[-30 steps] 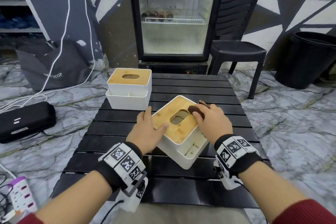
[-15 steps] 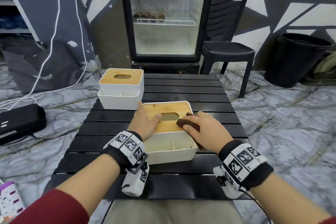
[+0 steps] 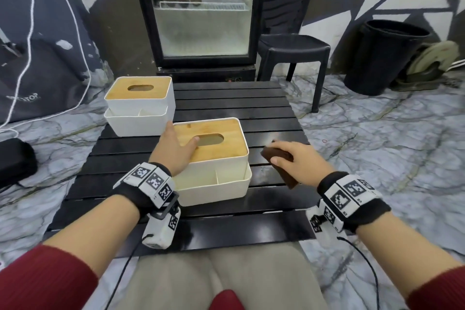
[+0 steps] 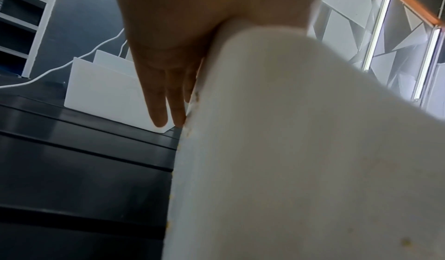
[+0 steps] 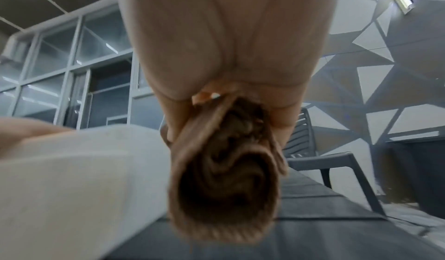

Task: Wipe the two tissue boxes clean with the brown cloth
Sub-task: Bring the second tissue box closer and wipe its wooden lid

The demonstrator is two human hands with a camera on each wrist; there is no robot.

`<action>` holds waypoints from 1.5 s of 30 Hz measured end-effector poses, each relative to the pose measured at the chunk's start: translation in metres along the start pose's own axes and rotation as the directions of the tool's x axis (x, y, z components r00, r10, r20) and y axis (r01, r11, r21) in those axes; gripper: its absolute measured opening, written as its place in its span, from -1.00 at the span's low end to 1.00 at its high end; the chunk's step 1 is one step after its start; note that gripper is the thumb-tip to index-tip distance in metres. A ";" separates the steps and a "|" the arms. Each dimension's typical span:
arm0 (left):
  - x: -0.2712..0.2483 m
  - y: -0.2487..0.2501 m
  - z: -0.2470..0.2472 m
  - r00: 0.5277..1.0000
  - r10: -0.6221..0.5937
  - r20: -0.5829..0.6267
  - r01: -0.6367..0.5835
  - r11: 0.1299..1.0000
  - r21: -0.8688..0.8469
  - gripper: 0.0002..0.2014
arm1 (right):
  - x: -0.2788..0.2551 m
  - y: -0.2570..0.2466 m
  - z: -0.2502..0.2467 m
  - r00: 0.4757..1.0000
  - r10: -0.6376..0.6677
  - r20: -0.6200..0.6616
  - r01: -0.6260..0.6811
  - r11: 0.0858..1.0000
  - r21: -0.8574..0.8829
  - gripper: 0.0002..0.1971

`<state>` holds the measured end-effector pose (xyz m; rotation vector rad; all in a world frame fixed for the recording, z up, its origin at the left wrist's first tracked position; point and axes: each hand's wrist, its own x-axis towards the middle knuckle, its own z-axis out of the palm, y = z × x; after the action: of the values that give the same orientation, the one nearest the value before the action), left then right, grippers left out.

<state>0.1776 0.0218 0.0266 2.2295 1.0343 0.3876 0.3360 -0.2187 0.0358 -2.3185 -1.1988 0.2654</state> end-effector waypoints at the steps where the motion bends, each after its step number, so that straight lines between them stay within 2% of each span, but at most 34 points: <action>1: 0.000 0.001 0.000 1.000 0.005 0.007 -0.005 1.000 0.008 -0.24 | -0.003 0.009 0.002 0.998 0.030 0.054 -0.027 0.998 -0.055 -0.65; 4: 0.000 0.002 -0.001 0.999 0.027 0.041 -0.028 0.999 0.019 -0.29 | -0.011 0.026 0.008 0.978 0.109 0.179 -0.078 0.981 -0.175 -0.63; 7: 0.001 0.004 -0.002 0.998 0.034 0.059 -0.037 0.998 0.043 -0.30 | -0.015 0.032 0.016 0.959 0.154 0.239 -0.099 0.968 -0.229 -0.56; 13: -0.001 0.007 -0.005 0.996 0.038 0.080 -0.045 0.994 0.095 -0.29 | -0.020 0.030 0.030 0.947 0.129 0.294 -0.028 0.945 -0.326 -0.41; 16: -0.003 0.014 -0.012 0.993 0.029 0.112 -0.052 0.976 0.213 -0.26 | -0.023 0.033 0.035 0.929 0.127 0.347 -0.001 0.940 -0.343 -0.37; 18: -0.009 0.023 -0.017 0.992 0.084 0.090 -0.109 0.942 0.316 -0.25 | -0.024 0.036 0.035 0.927 0.110 0.359 0.009 0.949 -0.316 -0.34; 21: -0.024 0.043 -0.020 0.961 0.268 0.075 -0.277 0.903 0.327 -0.28 | -0.023 0.038 0.034 0.921 0.092 0.378 0.019 0.959 -0.281 -0.33; 24: -0.037 0.064 -0.011 0.919 0.363 0.152 -0.394 0.839 0.376 -0.34 | -0.022 0.037 0.034 0.917 0.094 0.386 0.008 0.967 -0.255 -0.35; 28: -0.040 0.078 0.011 0.905 0.263 0.334 -0.404 0.778 0.482 -0.33 | -0.021 0.036 0.035 0.918 0.104 0.383 -0.008 0.969 -0.245 -0.37; 30: -0.039 0.081 0.021 0.898 0.220 0.381 -0.405 0.752 0.520 -0.33 | -0.020 0.036 0.035 0.914 0.115 0.389 -0.015 0.968 -0.252 -0.38; 36: -0.038 0.082 0.039 0.920 0.177 0.349 -0.358 0.744 0.565 -0.28 | -0.017 0.036 0.033 0.914 0.104 0.392 -0.002 0.968 -0.251 -0.40; 45: -0.039 0.081 0.038 0.927 0.221 0.303 -0.350 0.798 0.490 -0.37 | -0.017 0.032 0.033 0.927 0.096 0.363 0.006 0.962 -0.271 -0.39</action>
<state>0.2186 -0.0634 0.0517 2.8725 0.7313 -0.0616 0.3361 -0.2362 -0.0099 -2.6131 -1.4375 0.6204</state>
